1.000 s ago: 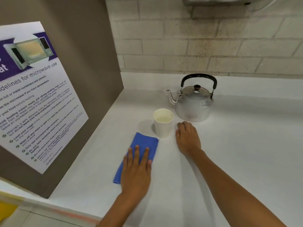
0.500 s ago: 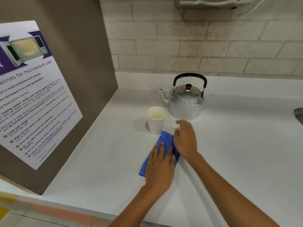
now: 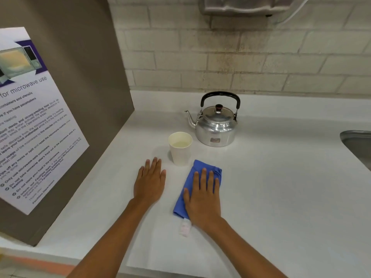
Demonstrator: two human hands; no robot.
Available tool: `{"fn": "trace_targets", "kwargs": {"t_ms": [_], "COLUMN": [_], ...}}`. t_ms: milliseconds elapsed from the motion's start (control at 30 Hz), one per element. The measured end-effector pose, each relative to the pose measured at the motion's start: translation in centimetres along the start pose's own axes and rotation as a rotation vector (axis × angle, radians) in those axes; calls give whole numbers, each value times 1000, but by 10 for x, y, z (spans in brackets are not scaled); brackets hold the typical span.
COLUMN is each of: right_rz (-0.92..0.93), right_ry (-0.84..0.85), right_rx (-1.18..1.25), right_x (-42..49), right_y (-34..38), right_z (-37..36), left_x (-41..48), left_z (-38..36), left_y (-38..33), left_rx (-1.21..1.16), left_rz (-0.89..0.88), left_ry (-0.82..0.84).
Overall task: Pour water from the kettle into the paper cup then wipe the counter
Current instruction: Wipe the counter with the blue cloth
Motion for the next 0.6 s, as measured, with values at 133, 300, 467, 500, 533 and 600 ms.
{"fn": "trace_targets", "kwargs": {"t_ms": [133,300,467,500,533,600], "right_rz": [-56,114,372,382,378,343], "right_ry": [-7,94,134,131,132,132], "right_rx": [-106,-148,-93,-81,-77,-91], "right_x": [35,82,65,62,62,70], "right_y": [-38,-31,-53,-60,-66,-67], "right_z": [13,13,11,12,12,14], "left_x": [0,0,1,1,1,0], "left_z": [-4,-4,-6,-6,-6,-5], "left_y": [2,0,2,2,2,1], "left_rx": [16,23,19,16,17,20], "left_rz": [-19,-12,-24,-26,-27,-25], "left_ry": [14,5,7,3,0,-4]}}
Point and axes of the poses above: each hand's wrist, its own x-axis towards the middle knuckle, its own z-axis out of the back of the hand, y = z × x, the point moved 5 cm from there along x, towards the middle knuckle, and after that the axes turned 3 degrees about -z, right-handed, at the moved point
